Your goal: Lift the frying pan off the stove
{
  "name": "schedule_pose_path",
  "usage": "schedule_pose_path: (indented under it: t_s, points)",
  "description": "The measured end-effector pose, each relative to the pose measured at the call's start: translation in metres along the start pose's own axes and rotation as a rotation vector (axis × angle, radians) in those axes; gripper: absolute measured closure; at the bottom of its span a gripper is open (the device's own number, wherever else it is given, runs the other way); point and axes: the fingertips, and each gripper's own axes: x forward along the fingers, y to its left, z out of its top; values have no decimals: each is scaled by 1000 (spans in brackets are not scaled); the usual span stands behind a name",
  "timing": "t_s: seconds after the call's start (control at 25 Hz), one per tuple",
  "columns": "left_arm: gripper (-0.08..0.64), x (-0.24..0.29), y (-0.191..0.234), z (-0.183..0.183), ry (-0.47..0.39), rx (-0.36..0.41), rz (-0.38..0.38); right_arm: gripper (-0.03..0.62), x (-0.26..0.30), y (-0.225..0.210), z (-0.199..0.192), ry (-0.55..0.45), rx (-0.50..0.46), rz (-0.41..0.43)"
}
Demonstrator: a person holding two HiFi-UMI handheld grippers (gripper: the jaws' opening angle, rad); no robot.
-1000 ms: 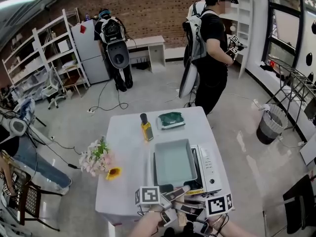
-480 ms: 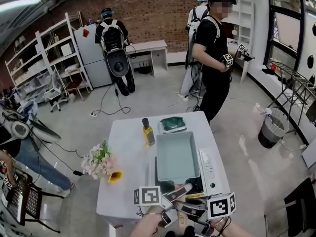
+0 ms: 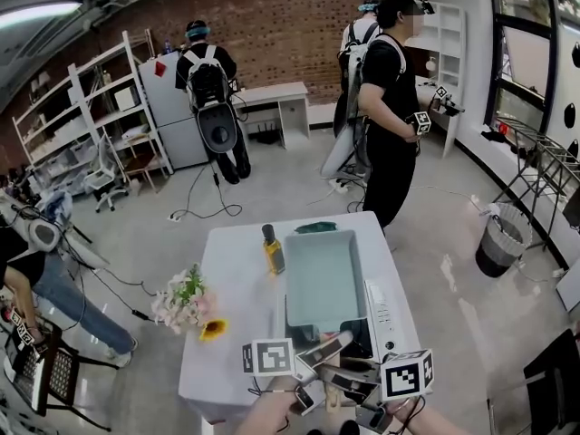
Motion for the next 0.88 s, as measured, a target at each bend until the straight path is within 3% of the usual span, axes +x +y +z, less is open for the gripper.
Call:
schedule_pose_path:
  t_s: [0.88]
  points:
    - [397, -10, -34, 10, -45, 95, -40, 440, -4, 25, 6, -28, -84, 25]
